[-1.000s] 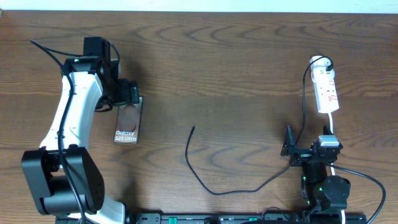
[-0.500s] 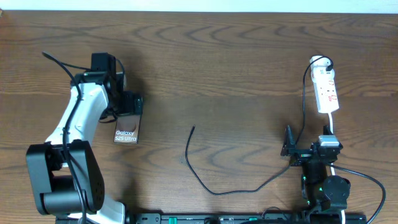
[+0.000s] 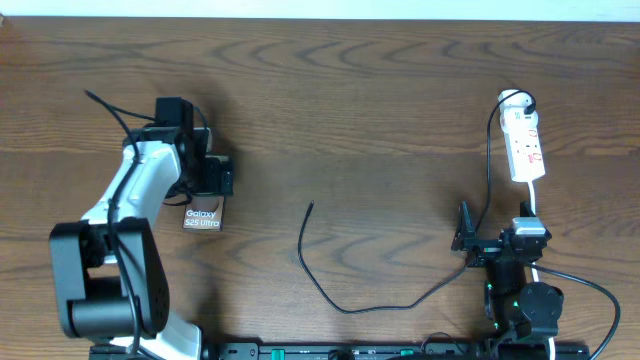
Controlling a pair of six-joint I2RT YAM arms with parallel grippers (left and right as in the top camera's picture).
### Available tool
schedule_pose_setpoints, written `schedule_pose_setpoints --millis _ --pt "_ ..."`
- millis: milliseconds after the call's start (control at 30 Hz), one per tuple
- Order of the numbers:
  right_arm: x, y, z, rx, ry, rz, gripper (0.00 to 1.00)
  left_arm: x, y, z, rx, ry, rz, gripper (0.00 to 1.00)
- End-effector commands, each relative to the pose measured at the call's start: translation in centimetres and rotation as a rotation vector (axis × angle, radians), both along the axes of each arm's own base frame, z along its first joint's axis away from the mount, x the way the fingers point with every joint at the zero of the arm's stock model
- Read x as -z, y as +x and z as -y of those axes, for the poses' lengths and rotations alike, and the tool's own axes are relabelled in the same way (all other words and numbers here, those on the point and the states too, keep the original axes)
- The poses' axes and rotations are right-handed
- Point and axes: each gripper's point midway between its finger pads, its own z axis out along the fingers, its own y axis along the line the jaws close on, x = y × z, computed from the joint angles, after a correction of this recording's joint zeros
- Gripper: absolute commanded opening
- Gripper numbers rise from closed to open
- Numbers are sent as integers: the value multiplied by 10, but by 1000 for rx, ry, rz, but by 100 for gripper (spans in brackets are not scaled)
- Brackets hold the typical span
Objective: Plug charger to phone and switch on socket
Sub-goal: 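Move the left gripper over the silver phone and lower onto it, then close the left gripper on the phone's long edges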
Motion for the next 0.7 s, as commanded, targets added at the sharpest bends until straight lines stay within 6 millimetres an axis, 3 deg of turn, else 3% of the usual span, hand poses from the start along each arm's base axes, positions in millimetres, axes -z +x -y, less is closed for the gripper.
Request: schedule_pose_setpoints --millis 0,667 --pt "0 0 -4 -17 -19 1 99 14 -2 2 29 3 -36 99" --pt "0 0 -4 -17 -19 1 99 31 3 2 30 3 -46 98"
